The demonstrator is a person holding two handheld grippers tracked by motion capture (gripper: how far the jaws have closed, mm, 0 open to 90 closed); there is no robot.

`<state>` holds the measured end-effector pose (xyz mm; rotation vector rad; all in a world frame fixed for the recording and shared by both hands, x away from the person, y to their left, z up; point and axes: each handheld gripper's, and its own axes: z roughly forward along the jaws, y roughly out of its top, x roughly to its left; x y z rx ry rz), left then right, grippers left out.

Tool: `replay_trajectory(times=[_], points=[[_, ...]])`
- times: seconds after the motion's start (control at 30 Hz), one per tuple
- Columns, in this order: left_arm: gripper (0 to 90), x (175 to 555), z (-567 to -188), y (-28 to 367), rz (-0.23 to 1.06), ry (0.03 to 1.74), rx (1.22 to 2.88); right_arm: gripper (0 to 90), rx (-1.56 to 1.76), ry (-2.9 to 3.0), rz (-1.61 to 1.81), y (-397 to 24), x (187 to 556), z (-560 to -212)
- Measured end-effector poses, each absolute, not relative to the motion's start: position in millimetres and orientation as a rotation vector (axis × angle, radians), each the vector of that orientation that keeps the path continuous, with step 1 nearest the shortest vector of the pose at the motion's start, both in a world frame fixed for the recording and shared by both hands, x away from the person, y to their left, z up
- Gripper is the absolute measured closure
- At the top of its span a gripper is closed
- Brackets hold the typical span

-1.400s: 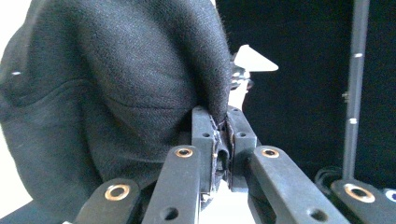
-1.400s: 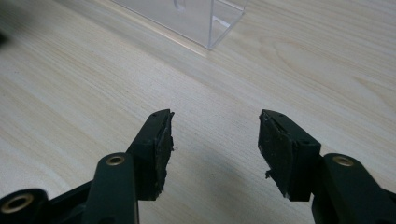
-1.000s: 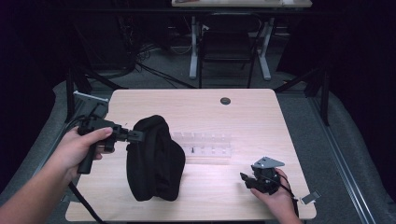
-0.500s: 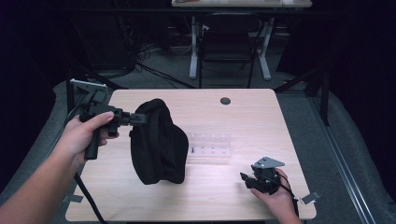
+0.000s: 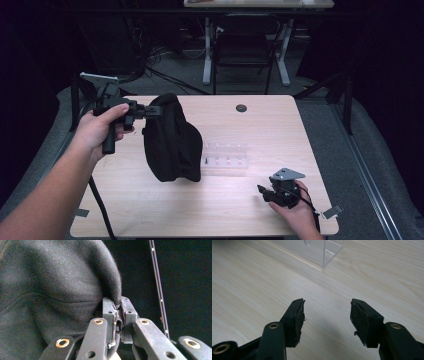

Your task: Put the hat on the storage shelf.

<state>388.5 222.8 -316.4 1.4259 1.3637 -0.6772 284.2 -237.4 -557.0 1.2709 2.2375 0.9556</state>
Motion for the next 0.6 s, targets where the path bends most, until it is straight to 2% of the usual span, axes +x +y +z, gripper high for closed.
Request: replay_trajectory(times=[0.6], points=[[85.0, 412, -312, 206, -0.613, 1.417, 1.404, 44.6, 1.27, 2.245, 0.951, -240, 284, -556]])
